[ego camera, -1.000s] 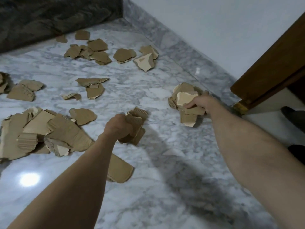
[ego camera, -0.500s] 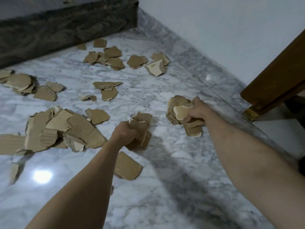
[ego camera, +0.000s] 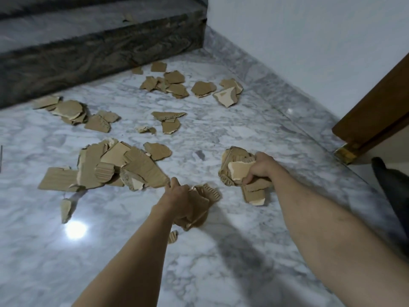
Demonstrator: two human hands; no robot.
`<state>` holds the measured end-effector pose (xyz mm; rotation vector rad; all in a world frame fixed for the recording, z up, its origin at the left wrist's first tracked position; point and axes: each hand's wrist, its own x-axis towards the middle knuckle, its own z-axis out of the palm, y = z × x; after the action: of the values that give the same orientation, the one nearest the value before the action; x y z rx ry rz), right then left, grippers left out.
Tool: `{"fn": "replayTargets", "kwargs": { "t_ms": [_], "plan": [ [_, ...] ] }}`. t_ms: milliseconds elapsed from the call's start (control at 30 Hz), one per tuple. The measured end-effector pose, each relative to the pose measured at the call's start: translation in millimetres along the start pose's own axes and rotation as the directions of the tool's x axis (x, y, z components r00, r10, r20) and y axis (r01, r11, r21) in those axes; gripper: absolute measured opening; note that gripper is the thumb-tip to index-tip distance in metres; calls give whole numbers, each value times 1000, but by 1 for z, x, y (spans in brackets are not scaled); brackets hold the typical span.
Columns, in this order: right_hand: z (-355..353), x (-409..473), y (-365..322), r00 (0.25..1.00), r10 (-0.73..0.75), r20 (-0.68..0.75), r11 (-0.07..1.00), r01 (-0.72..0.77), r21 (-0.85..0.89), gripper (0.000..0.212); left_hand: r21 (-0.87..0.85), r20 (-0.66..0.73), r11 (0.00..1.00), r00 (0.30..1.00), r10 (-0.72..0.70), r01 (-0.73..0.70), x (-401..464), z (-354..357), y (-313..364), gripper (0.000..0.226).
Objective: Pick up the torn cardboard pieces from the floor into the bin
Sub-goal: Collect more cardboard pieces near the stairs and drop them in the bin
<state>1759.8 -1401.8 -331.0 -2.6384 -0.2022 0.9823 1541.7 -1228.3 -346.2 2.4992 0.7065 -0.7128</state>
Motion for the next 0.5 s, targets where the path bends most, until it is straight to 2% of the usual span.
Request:
{"fn": "replayTargets", "kwargs": {
  "t_ms": [100,200,300,400,500],
  "plan": [
    [17,-6,0,998,-63,2,975,61,216,92,-33,-25,999,999,-29,28,-5,0,-3,55],
    [24,-33,-15,997,-82,12,921,72,383,59,-87,-48,996,999,-20,16,-9,-8,-12,47],
    [28,-44,-31,996,-89,20,850,65,523,38,-268,-108,962,991,-73,42,-13,-27,-36,47],
    [32,-52,-51,995,-89,34,803,52,593,34,-534,-237,842,943,-232,73,-11,-52,-67,46],
    [45,-53,-76,988,-123,89,784,41,620,40,-644,-279,751,871,-405,143,-10,-79,-93,31]
  ]
}}
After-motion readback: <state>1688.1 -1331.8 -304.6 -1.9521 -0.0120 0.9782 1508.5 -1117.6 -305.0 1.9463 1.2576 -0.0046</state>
